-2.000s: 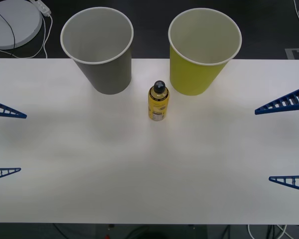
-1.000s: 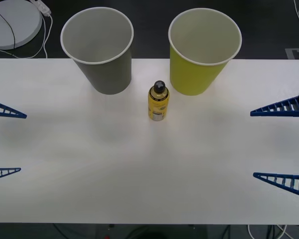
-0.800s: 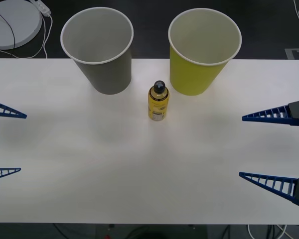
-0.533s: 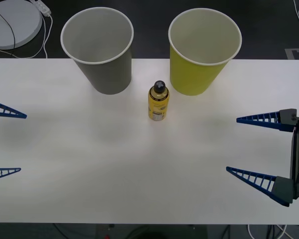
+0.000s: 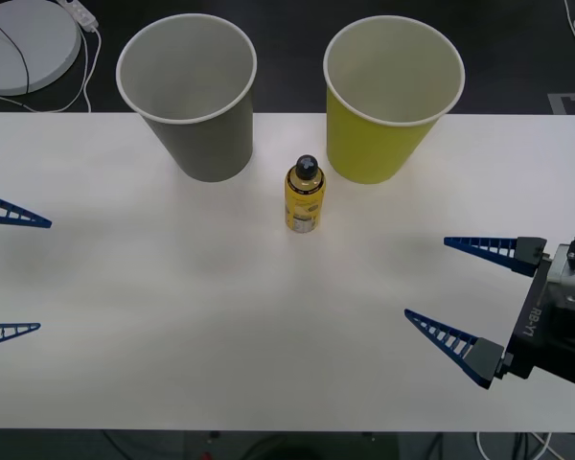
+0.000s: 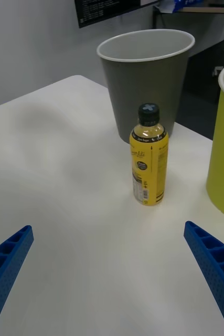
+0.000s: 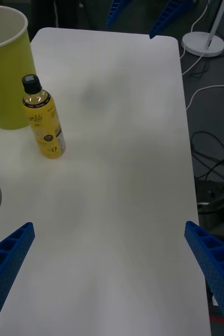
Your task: Put the can into the green bin and the plastic bottle into the gray bin
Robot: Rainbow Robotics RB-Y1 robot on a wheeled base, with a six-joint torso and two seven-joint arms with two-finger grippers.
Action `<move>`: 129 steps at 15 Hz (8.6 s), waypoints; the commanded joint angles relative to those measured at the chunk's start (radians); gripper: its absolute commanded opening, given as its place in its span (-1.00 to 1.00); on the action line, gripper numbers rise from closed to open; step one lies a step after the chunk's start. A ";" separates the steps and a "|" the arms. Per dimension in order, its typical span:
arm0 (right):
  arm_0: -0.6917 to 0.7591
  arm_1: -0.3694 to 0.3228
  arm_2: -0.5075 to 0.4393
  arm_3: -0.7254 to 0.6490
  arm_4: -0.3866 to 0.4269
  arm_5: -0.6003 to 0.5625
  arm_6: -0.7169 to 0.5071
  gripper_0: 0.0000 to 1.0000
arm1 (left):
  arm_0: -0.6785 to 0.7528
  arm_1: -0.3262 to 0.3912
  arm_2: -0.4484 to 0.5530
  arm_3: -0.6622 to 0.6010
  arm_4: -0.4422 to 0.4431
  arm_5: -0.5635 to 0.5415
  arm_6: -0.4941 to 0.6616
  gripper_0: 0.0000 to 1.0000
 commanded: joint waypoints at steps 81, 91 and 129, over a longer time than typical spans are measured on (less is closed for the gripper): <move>-0.753 0.429 0.654 0.528 0.248 0.510 -0.060 -1.00 | 0.000 0.000 0.000 0.000 0.000 0.000 0.000 1.00; -0.707 0.337 0.549 0.402 0.222 0.291 -0.228 -1.00 | 0.000 0.000 0.000 0.000 0.000 0.000 0.000 1.00; -0.719 0.191 0.005 -0.235 0.954 -0.640 -1.369 -1.00 | 0.000 0.000 0.000 0.000 0.000 0.000 0.000 1.00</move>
